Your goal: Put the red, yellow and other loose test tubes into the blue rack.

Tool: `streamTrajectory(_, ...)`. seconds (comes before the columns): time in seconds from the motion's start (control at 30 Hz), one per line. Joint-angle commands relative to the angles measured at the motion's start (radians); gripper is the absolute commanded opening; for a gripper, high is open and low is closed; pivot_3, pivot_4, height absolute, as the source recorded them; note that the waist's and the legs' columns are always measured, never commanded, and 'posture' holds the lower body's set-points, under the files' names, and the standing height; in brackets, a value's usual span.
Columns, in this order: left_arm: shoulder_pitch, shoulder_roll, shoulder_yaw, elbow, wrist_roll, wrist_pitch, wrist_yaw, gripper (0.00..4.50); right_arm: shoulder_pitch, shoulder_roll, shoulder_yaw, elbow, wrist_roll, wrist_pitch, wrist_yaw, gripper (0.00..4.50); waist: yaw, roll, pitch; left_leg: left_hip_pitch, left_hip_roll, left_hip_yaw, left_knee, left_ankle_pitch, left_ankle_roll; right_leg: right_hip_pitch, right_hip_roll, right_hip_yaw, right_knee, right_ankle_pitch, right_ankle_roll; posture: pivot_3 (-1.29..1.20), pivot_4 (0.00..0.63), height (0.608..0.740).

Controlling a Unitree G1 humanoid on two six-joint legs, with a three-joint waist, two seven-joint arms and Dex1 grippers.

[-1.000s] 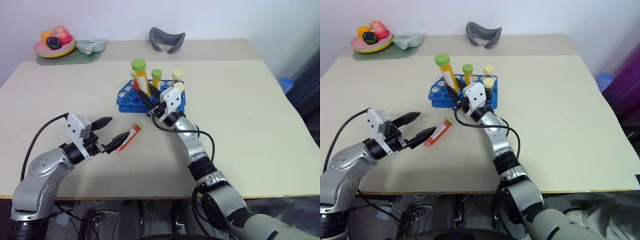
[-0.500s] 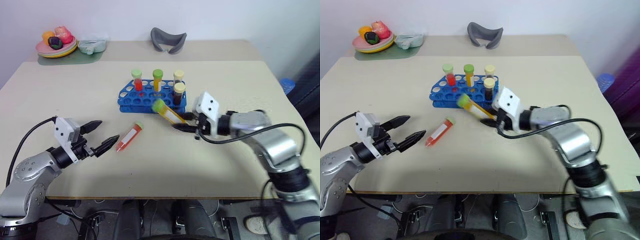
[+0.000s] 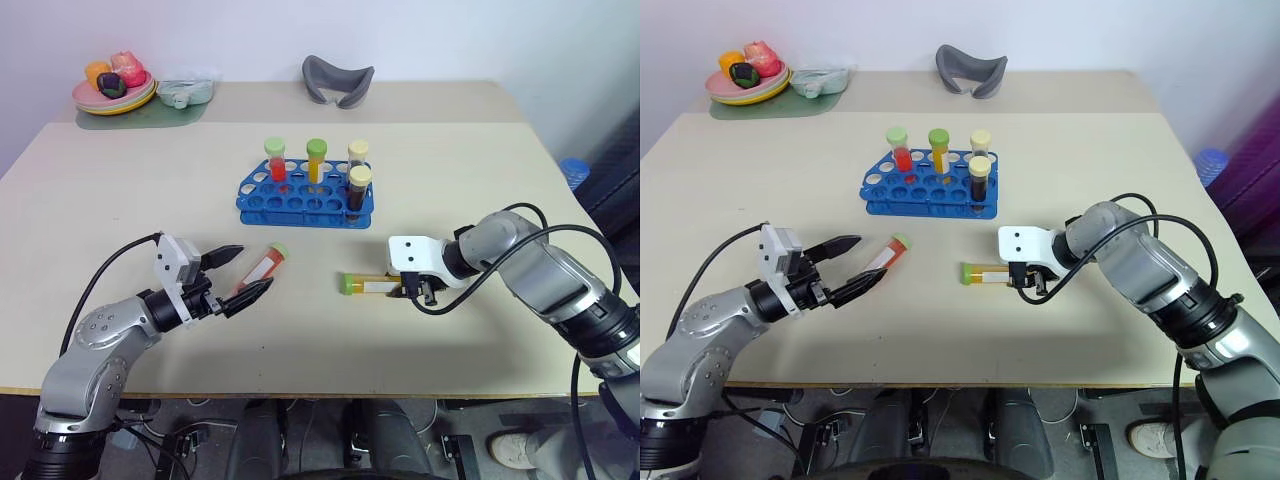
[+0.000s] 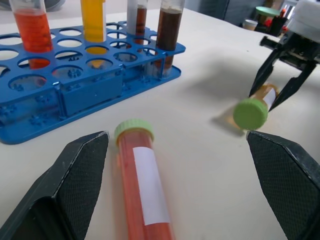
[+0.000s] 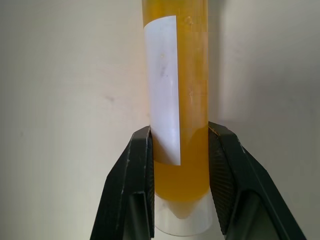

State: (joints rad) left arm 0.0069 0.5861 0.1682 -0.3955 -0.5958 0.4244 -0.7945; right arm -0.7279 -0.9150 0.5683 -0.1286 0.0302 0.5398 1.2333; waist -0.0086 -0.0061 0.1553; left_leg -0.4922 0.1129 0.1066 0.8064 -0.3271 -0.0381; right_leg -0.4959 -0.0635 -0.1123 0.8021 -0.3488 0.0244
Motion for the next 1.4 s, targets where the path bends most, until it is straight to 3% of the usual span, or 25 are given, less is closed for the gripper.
streamTrajectory(0.03, 0.005, 0.0, -0.007, -0.048, -0.001, -0.007, 0.007, 4.5, -0.016, 0.006, 0.013, 0.065, -0.065, -0.038, 0.037, 0.84, 0.0, 0.0, 0.0, 0.0, 0.0, 0.0, 0.0, 0.0, 0.0, 0.0, 0.0, 0.0, 0.0, 0.0, 0.0, 0.0, 0.15, 0.666)
streamTrajectory(0.07, 0.007, 0.0, -0.007, -0.053, -0.002, -0.006, 0.008, 4.5, -0.022, 0.008, 0.014, 0.073, -0.069, -0.042, 0.052, 0.84, 0.0, 0.0, 0.0, 0.0, 0.0, 0.0, 0.0, 0.0, 0.0, 0.0, 0.0, 0.0, 0.0, 0.0, 0.0, 0.0, 0.15, 0.666)
streamTrajectory(0.23, 0.003, -0.002, -0.017, -0.064, -0.01, 0.0, 0.014, 4.5, -0.063, 0.014, 0.008, 0.074, -0.105, -0.074, 0.107, 3.18, 0.004, 0.0, 0.0, 0.0, 0.0, 0.0, 0.0, 0.0, 0.0, 0.0, 0.0, 0.0, 0.0, 0.0, 0.0, 0.0, 0.15, 0.666)
streamTrajectory(0.37, -0.005, -0.004, -0.028, -0.062, -0.012, 0.002, 0.013, 4.5, -0.09, 0.028, 0.01, 0.048, -0.136, -0.021, 0.139, 3.18, 0.002, 0.0, 0.0, 0.0, 0.0, 0.0, 0.0, 0.0, 0.0, 0.0, 0.0, 0.0, 0.0, 0.0, 0.0, 0.0, 0.15, 0.666)
streamTrajectory(0.57, -0.018, -0.006, -0.038, -0.053, -0.012, 0.002, 0.01, 4.5, -0.113, 0.099, -0.007, -0.065, -0.126, 0.231, 0.122, 3.18, -0.003, 0.0, 0.0, 0.0, 0.0, 0.0, 0.0, 0.0, 0.0, 0.0, 0.0, 0.0, 0.0, 0.0, 0.0, 0.0, 0.15, 0.666)
streamTrajectory(0.73, -0.023, -0.009, -0.044, -0.048, -0.012, 0.003, 0.007, 4.5, -0.159, 0.092, 0.081, -0.128, -0.217, 0.364, 0.113, 3.18, -0.002, 0.001, 0.0, 0.0, 0.0, 0.0, -0.001, 0.0, 0.0, -0.001, 0.0, 0.0, 0.0, 0.0, 0.0, 0.0, 0.15, 0.666)
streamTrajectory(0.93, -0.04, -0.015, -0.057, -0.035, -0.007, 0.002, 0.002, 4.5, -0.189, 0.083, 0.164, -0.103, -0.295, 0.375, 0.118, 3.18, -0.002, 0.001, 0.0, 0.0, 0.0, 0.0, -0.001, 0.0, 0.0, -0.001, 0.0, 0.0, 0.0, 0.0, 0.0, 0.0, 0.15, 0.666)
streamTrajectory(1.4, -0.053, -0.016, -0.064, -0.014, -0.006, -0.005, -0.006, 4.5, -0.232, 0.089, 0.243, -0.138, -0.253, 0.542, 0.2, 3.18, -0.003, 0.001, 0.0, 0.0, 0.0, 0.0, -0.001, 0.0, 0.0, 0.0, 0.0, 0.0, 0.0, 0.0, 0.0, 0.0, 0.15, 0.666)
